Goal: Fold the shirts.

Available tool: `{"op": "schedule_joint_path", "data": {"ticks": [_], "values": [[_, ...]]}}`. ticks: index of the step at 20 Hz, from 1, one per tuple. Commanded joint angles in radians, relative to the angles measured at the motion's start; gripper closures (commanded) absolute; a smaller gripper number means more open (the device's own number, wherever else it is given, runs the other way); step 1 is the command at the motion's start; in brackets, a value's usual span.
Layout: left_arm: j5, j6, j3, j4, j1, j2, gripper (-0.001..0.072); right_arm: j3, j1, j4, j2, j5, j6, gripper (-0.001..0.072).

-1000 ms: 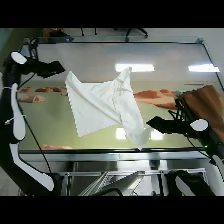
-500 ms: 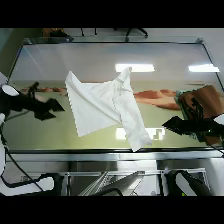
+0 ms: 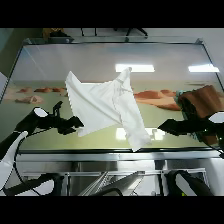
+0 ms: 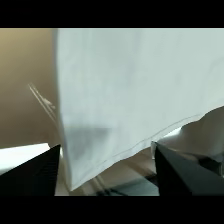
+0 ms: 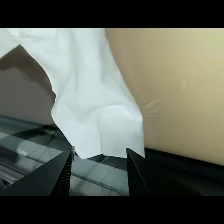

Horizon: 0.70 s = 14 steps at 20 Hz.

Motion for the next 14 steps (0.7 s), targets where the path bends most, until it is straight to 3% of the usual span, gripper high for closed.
{"op": "schedule_joint_path", "data": {"ticks": [1, 2, 4, 9, 11, 14], "values": [[0.043, 0.005, 0.037, -0.051, -0.063, -0.042, 0.0263, 0.0, 0.03, 0.0, 0.0, 0.002, 0.0, 0.0315], [0.038, 0.006, 0.055, -0.043, -0.079, -0.043, 0.0378, 0.0, 0.03, 0.0, 0.0, 0.003, 0.0, 0.0315], [0.015, 0.045, 0.088, -0.038, -0.101, -0.042, 0.0693, 0.0, 0.03, 0.0, 0.0, 0.019, 0.006, 0.0314], [-0.094, 0.035, 0.162, 0.117, -0.022, -0.042, 0.0693, -0.118, 0.03, 0.003, 0.0, 0.027, -0.002, 0.0301], [-0.117, 0.037, 0.148, 0.116, 0.045, -0.041, 0.0693, -0.195, 0.03, 0.005, -0.008, -0.058, -0.048, 0.0063], [-0.12, 0.058, 0.112, 0.116, 0.121, -0.041, 0.0693, -0.224, 0.03, 0.091, -0.07, -0.12, -0.122, 0.0066]]}}
